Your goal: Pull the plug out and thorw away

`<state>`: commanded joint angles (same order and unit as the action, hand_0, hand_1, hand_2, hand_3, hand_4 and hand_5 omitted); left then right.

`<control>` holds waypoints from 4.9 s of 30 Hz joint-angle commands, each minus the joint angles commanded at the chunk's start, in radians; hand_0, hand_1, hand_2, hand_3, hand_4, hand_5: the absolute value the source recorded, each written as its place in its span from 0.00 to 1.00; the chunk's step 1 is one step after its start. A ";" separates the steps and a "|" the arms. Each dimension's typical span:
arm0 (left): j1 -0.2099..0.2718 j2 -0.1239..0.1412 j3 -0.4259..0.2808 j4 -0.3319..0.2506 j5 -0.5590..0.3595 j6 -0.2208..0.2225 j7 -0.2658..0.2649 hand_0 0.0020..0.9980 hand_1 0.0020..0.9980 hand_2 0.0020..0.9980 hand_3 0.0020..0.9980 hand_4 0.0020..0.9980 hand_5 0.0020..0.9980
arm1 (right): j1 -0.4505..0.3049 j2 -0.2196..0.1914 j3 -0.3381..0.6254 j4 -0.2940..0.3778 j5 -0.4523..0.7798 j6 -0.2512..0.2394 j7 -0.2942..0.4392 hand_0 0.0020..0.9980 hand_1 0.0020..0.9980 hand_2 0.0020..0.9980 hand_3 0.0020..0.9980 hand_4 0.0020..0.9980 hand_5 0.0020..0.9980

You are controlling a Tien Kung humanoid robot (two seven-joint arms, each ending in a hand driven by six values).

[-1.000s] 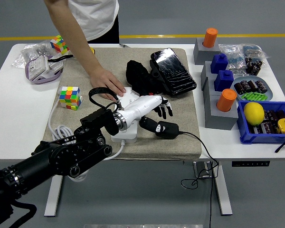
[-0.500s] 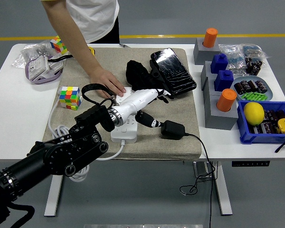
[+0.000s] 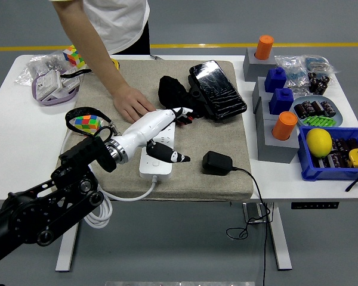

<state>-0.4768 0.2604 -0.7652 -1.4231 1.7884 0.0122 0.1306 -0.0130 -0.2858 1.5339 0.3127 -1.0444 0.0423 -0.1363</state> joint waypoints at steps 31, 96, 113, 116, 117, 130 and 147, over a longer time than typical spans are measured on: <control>0.119 0.091 -0.038 -0.091 -0.001 -0.232 0.236 0.06 0.05 0.11 0.88 0.46 0.00 | 0.000 -0.004 -0.001 0.001 0.000 0.001 -0.001 0.57 0.65 0.67 0.57 0.97 0.48; 0.127 0.002 -0.413 0.121 0.065 0.004 -0.007 1.00 1.00 1.00 1.00 1.00 0.78 | 0.012 0.006 0.001 -0.001 -0.014 -0.008 -0.011 0.57 0.65 0.67 0.56 0.97 0.48; 0.149 -0.009 -0.426 0.104 0.071 -0.012 0.005 1.00 1.00 1.00 1.00 1.00 0.76 | 0.012 0.006 -0.005 -0.001 -0.013 -0.012 -0.013 0.57 0.65 0.67 0.56 0.97 0.48; 0.154 -0.009 -0.429 0.093 0.077 -0.016 0.011 1.00 1.00 1.00 1.00 1.00 0.76 | 0.011 0.007 -0.006 -0.001 -0.011 -0.012 -0.013 0.57 0.65 0.67 0.56 0.97 0.48; 0.156 -0.009 -0.430 0.086 0.079 -0.019 0.014 1.00 1.00 1.00 1.00 1.00 0.76 | 0.011 0.007 -0.007 -0.001 -0.011 -0.012 -0.013 0.57 0.65 0.67 0.56 0.97 0.48; 0.172 -0.008 -0.436 0.068 0.086 -0.023 0.018 1.00 1.00 1.00 1.00 1.00 0.75 | 0.006 0.009 -0.003 -0.001 -0.010 -0.012 -0.015 0.57 0.65 0.67 0.56 0.97 0.48; 0.152 0.009 -0.424 0.068 0.084 -0.026 0.017 1.00 1.00 1.00 1.00 1.00 0.74 | 0.011 0.024 0.002 -0.006 -0.010 -0.007 -0.015 0.57 0.65 0.67 0.57 0.97 0.48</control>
<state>-0.3243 0.2691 -1.1889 -1.3549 1.8723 -0.0134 0.1477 -0.0025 -0.2619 1.5360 0.3066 -1.0549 0.0351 -0.1512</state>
